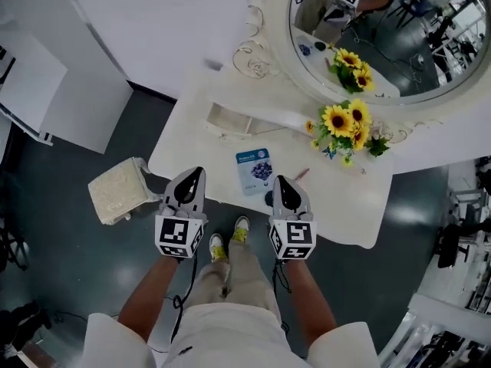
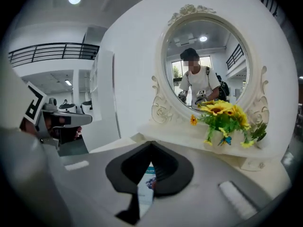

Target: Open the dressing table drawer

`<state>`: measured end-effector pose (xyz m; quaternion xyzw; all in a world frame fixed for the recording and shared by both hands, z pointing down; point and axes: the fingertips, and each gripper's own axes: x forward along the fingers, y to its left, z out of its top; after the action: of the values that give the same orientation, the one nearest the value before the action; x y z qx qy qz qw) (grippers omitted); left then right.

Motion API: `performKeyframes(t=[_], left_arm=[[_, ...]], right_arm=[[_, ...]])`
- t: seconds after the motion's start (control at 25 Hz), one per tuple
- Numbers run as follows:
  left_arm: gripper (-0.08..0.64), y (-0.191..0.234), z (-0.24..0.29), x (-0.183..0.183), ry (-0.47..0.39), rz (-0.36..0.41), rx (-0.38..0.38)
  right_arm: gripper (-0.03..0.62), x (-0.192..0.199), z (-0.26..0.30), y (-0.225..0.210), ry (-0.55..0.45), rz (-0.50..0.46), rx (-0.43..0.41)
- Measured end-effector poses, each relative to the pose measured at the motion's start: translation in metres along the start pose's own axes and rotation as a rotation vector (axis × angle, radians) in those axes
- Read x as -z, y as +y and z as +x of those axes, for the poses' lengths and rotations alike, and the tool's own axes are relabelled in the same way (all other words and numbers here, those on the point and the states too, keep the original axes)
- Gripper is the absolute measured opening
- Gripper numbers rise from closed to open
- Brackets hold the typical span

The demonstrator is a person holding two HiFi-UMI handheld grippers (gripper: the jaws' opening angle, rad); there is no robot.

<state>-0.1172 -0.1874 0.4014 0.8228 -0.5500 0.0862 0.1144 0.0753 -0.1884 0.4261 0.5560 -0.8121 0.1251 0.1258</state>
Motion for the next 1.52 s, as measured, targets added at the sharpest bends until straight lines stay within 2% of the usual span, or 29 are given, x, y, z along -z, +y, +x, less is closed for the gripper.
performKeyframes(t=[0.24,0.48,0.64,0.76,1.52], left_arm=[[0.008,-0.024,-0.063,-0.021,0.05,-0.038,0.054],[0.008,-0.053,-0.098,-0.034,0.042,-0.07,0.082],[0.008,-0.079,-0.118,-0.038,0.029,-0.016,0.132],[0.008,-0.087,-0.133,-0.043,0.011,-0.005,0.149],[0.008,-0.107,-0.161,-0.046,-0.003,0.016,0.158]], right_arm=[[0.011,-0.025,-0.079,0.044,0.031,0.03,-0.009],[0.011,-0.029,-0.134,0.059,0.019,0.085,0.004],[0.011,-0.037,-0.16,0.058,-0.016,0.076,0.023],[0.009,-0.05,-0.177,0.053,-0.052,0.063,0.04],[0.011,-0.042,-0.203,0.059,-0.065,0.041,0.027]])
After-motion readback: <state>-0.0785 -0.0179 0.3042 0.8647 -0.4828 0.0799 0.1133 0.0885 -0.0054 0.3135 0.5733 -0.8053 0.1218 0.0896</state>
